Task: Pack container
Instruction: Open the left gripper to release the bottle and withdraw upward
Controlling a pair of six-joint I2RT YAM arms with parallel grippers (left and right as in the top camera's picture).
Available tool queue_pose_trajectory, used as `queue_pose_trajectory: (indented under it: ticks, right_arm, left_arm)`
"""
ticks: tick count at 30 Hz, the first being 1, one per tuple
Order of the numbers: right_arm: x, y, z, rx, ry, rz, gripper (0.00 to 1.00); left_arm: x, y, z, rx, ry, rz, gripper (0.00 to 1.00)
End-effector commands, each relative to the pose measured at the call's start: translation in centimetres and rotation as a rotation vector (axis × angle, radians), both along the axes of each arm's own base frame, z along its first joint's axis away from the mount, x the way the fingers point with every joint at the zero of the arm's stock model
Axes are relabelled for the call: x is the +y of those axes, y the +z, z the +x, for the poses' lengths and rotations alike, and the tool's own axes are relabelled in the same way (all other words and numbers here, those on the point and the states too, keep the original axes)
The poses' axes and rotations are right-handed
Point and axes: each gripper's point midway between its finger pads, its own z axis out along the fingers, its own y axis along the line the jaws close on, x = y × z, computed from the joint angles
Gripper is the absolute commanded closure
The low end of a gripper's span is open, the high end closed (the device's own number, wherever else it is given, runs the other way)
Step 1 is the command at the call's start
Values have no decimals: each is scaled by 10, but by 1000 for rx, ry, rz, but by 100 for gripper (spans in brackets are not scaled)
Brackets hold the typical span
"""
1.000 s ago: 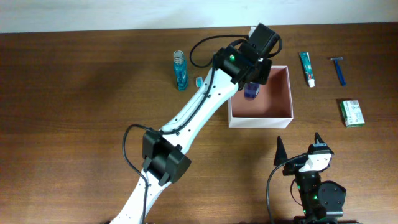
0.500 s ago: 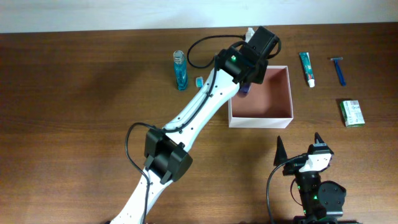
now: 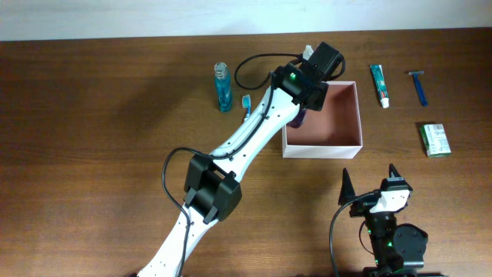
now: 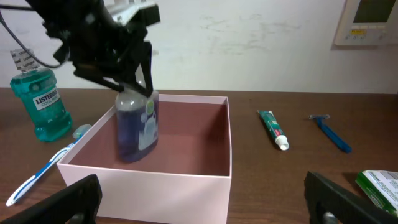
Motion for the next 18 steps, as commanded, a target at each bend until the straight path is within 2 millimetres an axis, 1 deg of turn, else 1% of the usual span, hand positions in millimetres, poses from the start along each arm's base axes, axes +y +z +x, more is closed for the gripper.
queue_pose_trajectory:
  ticks: [1, 3, 7, 9, 10, 16, 18]
  right_arm:
    - [3, -2, 0, 2, 14, -6, 1]
    - [3, -2, 0, 2, 14, -6, 1]
    - [3, -2, 0, 2, 14, -6, 1]
    - [3, -2, 0, 2, 14, -6, 1]
    - [3, -2, 0, 2, 14, -6, 1]
    - [3, -2, 0, 2, 14, -6, 1]
    - [3, -2, 0, 2, 14, -6, 1]
  left_arm:
    - [4, 12, 9, -44, 8, 1, 69]
    - [4, 13, 9, -45, 8, 0, 65]
    - [5, 13, 10, -45, 10, 0, 64]
    - [7, 13, 11, -45, 13, 0, 54]
    - [7, 13, 11, -45, 13, 0, 53]
    - [10, 13, 14, -45, 20, 1, 51]
    - [11, 13, 15, -44, 23, 0, 43]
